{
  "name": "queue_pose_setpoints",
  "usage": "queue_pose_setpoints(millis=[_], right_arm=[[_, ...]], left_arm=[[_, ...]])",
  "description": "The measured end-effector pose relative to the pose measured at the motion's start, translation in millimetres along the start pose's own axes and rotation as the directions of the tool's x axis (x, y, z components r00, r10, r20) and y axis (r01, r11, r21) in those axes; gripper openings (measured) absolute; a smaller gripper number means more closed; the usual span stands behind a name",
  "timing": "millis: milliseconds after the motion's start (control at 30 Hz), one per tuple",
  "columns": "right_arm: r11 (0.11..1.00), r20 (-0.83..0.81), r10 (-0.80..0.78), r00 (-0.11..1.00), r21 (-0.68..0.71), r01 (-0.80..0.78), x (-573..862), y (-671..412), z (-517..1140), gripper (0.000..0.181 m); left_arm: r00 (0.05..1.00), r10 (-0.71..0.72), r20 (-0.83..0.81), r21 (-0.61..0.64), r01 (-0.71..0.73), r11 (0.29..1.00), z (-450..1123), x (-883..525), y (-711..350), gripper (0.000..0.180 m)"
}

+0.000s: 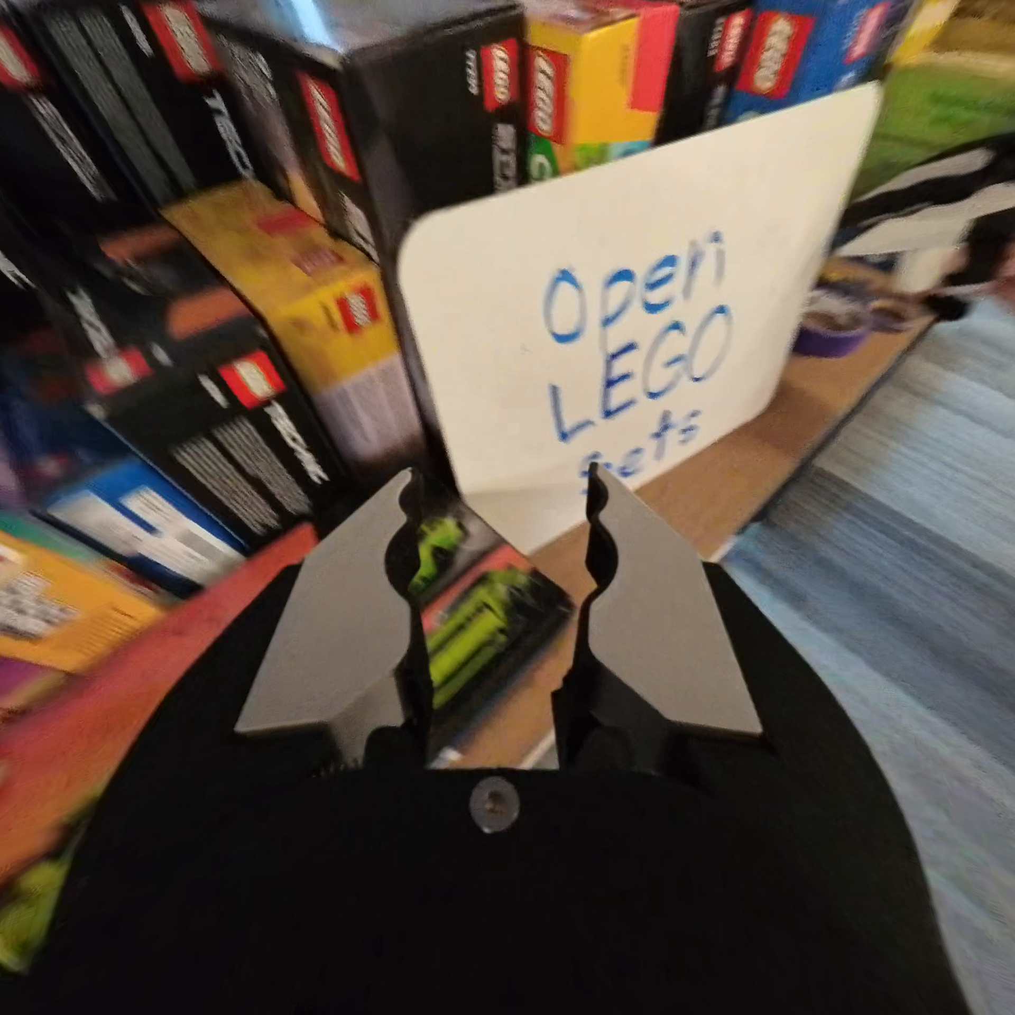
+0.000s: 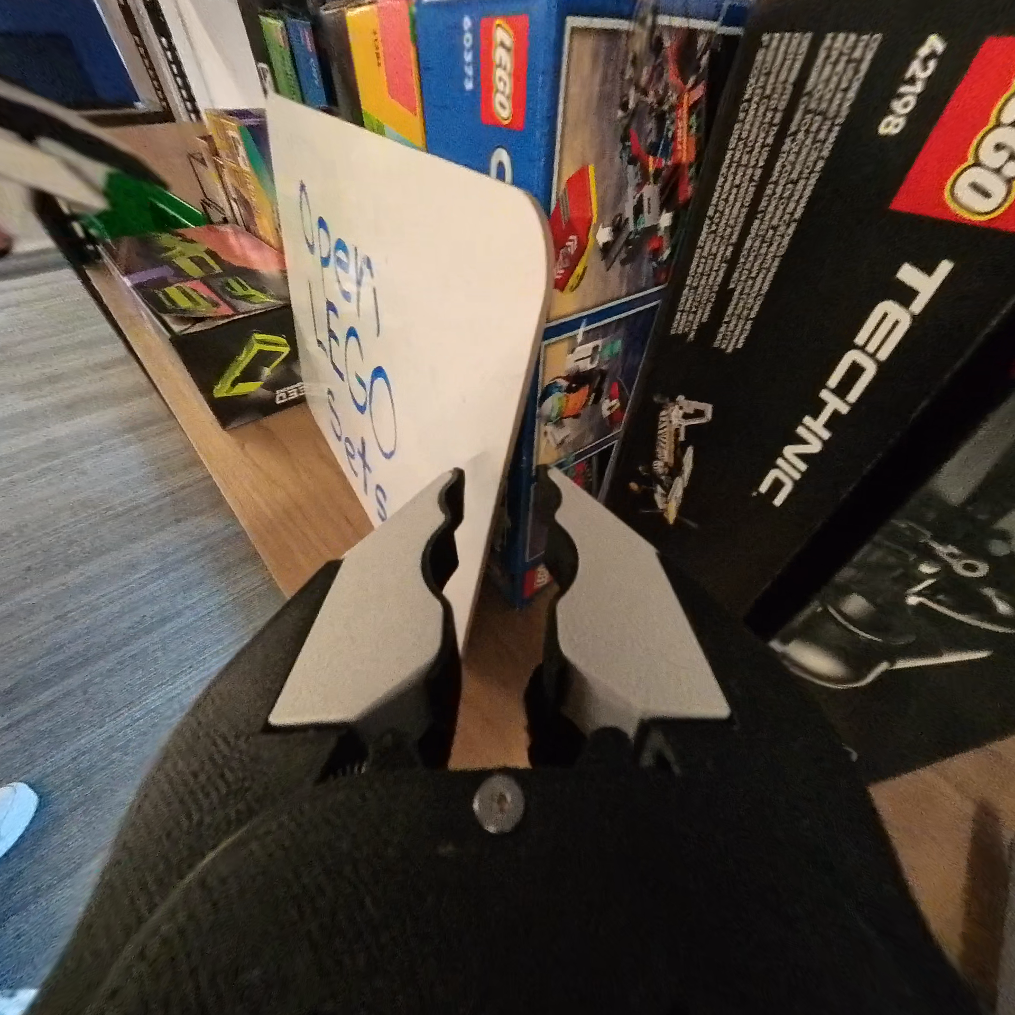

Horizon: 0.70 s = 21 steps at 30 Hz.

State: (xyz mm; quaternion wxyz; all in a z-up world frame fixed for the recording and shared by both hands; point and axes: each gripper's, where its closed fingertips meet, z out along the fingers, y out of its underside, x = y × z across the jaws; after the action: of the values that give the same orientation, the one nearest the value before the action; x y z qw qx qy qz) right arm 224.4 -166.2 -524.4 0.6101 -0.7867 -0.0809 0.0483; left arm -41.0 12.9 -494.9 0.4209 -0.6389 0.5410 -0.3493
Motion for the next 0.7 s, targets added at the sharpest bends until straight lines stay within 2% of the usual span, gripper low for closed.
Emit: queue_pose_setpoints(millis=[67, 133, 200, 267, 333, 400, 533, 700], right_arm=[[1.0, 0.016, 0.017, 1.0, -0.008, -0.017, -6.1, 3.9, 2.4, 0.025], [1.0, 0.009, 0.008, 1.0, -0.023, -0.008, -7.5, 8.6, 6.1, 0.027], [1.0, 0.011, 0.011, 1.0, -0.029, -0.01, -8.8, 11.6, 9.8, 0.027], [0.999, 0.022, 0.031, 0.999, -0.018, -0.031, -9.9, 11.3, 12.5, 0.027], [0.999, 0.014, 0.047, 0.999, -0.011, -0.047, -7.5, 10.9, 14.2, 0.027], [0.998, 0.014, 0.059, 0.998, 0.01, -0.059, -6.2, 7.6, 15.7, 0.027], [0.994, 0.037, 0.095, 0.995, 0.05, -0.097, -6.7, -2.2, 19.1, 0.025], [0.988, 0.074, 0.127, 0.989, 0.079, -0.133, -6.5, -9.2, 23.1, 0.017]], left_arm=[[0.99, 0.119, 0.072, -0.042, -0.116, 0.992, 16.1, -21.6, -7.4, 0.054], [0.983, 0.156, 0.101, -0.055, -0.151, 0.987, 32.7, -35.1, -11.6, 0.042], [0.995, 0.096, 0.001, -0.044, -0.096, 0.994, 50.3, -30.9, -13.4, 0.045], [0.995, 0.041, -0.093, -0.054, -0.046, 0.997, 64.5, -24.7, -15.7, 0.056], [0.996, 0.028, -0.081, -0.048, -0.032, 0.998, 74.1, -30.8, -20.1, 0.064], [0.992, -0.021, -0.123, -0.008, 0.021, 1.0, 78.7, -29.3, -27.9, 0.06], [0.955, -0.119, -0.27, -0.008, 0.122, 0.993, 82.8, -17.6, -28.6, 0.052], [0.94, -0.101, -0.325, -0.055, 0.088, 0.995, 85.9, -10.1, -15.7, 0.033]])
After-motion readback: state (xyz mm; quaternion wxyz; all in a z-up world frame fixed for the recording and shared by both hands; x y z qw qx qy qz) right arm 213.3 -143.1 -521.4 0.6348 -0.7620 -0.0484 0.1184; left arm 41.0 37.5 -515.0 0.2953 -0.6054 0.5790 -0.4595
